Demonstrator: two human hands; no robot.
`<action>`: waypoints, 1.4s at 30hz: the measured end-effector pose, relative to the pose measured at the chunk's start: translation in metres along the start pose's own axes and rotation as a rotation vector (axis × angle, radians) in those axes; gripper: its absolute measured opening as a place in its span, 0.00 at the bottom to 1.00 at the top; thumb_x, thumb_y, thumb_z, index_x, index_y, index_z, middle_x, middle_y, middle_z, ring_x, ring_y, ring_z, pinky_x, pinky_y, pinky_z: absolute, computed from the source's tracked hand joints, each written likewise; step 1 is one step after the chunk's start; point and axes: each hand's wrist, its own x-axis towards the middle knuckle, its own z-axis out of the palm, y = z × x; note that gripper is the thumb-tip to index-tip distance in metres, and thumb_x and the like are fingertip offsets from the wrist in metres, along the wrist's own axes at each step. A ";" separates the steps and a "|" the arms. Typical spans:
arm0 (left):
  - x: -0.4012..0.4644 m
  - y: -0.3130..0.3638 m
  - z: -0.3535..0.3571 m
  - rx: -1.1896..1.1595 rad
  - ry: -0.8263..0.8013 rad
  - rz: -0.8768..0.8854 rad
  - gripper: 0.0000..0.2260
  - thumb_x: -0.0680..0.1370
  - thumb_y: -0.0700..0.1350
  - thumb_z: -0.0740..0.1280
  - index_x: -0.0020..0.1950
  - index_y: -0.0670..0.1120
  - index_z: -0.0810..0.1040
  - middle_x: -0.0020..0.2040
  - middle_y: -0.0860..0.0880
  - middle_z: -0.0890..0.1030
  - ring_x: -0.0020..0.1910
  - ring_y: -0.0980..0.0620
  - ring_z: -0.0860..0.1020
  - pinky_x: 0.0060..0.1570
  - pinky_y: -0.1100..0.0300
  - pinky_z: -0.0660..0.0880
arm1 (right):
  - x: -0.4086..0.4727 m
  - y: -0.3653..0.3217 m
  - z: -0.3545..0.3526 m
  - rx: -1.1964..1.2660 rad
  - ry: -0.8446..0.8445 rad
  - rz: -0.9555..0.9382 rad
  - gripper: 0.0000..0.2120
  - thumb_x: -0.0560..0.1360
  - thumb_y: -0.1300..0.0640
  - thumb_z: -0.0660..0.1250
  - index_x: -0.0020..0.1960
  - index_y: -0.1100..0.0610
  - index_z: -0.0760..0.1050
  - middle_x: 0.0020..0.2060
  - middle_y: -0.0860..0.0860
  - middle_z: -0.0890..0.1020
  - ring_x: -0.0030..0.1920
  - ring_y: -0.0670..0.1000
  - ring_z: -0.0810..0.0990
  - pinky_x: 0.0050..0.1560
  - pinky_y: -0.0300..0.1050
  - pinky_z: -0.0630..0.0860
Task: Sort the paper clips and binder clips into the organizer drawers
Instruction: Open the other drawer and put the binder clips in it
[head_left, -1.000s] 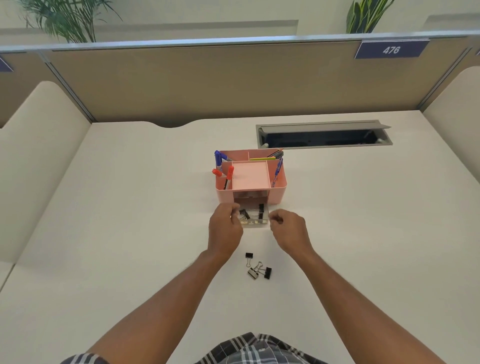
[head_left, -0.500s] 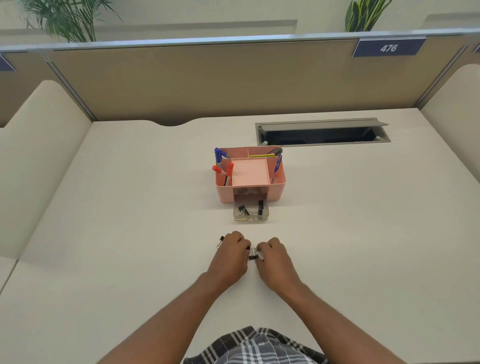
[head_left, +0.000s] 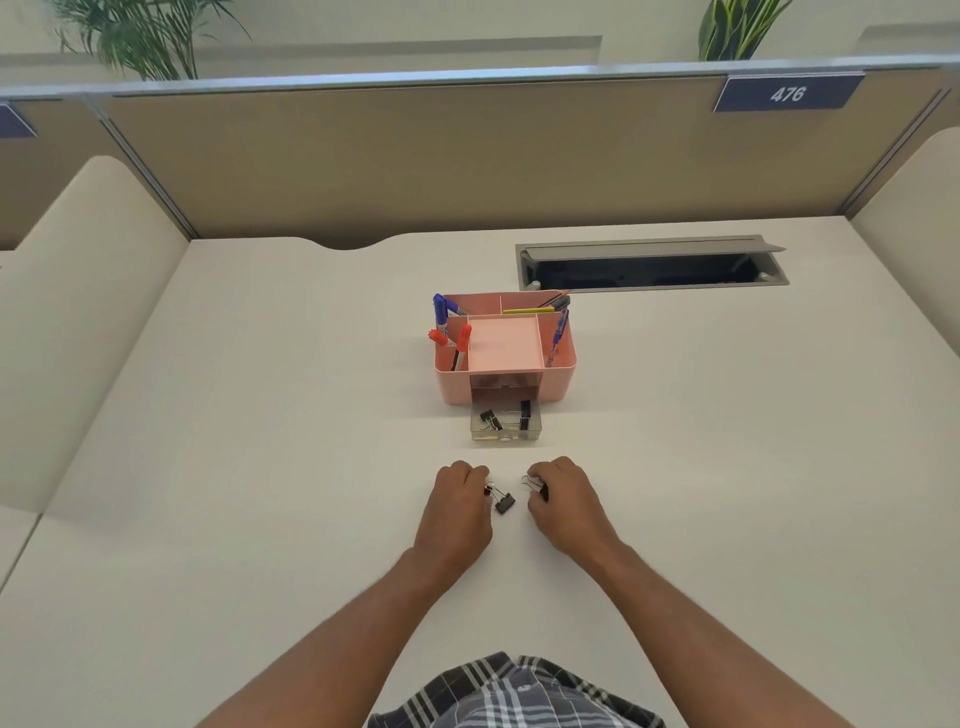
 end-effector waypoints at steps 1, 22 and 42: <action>0.000 0.000 0.000 0.006 -0.008 -0.009 0.13 0.74 0.36 0.65 0.59 0.42 0.75 0.50 0.46 0.75 0.48 0.46 0.72 0.48 0.58 0.70 | 0.002 0.000 -0.002 0.012 0.010 0.001 0.12 0.73 0.62 0.63 0.55 0.56 0.78 0.49 0.53 0.77 0.51 0.54 0.75 0.48 0.43 0.70; 0.082 0.025 -0.053 -0.287 0.110 -0.025 0.18 0.77 0.33 0.62 0.66 0.44 0.72 0.57 0.46 0.77 0.53 0.49 0.75 0.53 0.58 0.74 | 0.071 -0.055 -0.051 -0.005 0.135 -0.178 0.08 0.75 0.64 0.63 0.45 0.60 0.81 0.44 0.53 0.80 0.44 0.51 0.77 0.41 0.43 0.71; 0.004 -0.031 -0.006 0.004 0.110 -0.127 0.06 0.74 0.35 0.68 0.50 0.39 0.79 0.45 0.43 0.76 0.44 0.41 0.74 0.43 0.51 0.74 | 0.001 -0.023 0.017 -0.209 -0.076 -0.151 0.10 0.77 0.58 0.60 0.55 0.59 0.76 0.52 0.55 0.75 0.53 0.56 0.73 0.51 0.47 0.72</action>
